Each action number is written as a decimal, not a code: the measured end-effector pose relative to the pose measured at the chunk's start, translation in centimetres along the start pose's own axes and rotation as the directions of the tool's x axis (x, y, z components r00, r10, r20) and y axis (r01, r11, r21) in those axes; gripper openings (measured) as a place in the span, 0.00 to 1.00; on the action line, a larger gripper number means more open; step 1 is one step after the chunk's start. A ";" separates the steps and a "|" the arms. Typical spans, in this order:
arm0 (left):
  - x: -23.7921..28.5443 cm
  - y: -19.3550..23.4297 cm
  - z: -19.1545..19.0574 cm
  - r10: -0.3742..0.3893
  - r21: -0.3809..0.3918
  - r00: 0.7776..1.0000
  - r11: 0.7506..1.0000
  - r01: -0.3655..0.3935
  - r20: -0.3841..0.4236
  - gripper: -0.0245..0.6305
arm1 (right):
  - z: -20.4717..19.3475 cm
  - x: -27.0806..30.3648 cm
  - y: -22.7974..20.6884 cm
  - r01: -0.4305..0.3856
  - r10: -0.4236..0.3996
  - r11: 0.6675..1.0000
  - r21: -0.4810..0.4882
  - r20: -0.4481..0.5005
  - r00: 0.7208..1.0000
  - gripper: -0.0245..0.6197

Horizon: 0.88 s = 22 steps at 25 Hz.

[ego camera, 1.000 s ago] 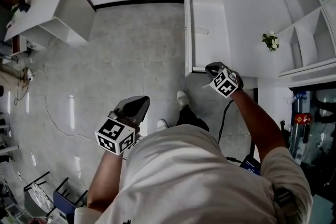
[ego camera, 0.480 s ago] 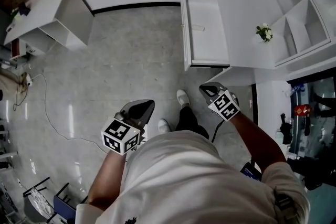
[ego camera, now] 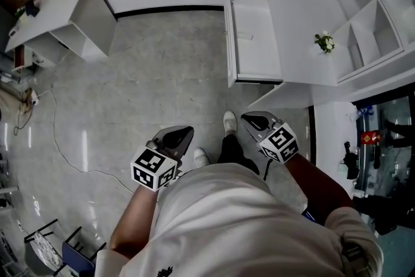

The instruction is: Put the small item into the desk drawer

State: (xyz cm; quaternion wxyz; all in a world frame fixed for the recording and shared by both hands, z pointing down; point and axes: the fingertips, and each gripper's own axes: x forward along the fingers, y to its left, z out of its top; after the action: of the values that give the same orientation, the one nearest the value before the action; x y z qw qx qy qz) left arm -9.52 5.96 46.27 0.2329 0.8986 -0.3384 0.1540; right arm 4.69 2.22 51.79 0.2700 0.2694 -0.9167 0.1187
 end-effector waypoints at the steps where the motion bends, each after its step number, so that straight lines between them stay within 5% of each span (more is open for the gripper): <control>1: 0.0 0.0 -0.1 0.001 0.001 1.000 1.000 -0.001 0.001 0.05 | 0.4 -0.1 0.3 -0.005 0.005 1.000 0.003 0.011 1.000 0.06; 22: -0.3 0.6 0.0 0.018 -0.012 1.000 1.000 -0.018 0.012 0.05 | 3.9 -0.8 0.9 -0.038 0.040 0.999 -0.023 0.068 0.997 0.06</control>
State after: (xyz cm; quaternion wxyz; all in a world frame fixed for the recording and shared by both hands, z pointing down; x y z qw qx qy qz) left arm -10.14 5.69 46.38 0.2348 0.8950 -0.3489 0.1489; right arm 3.04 1.90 48.10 0.2389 0.2526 -0.9317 0.1048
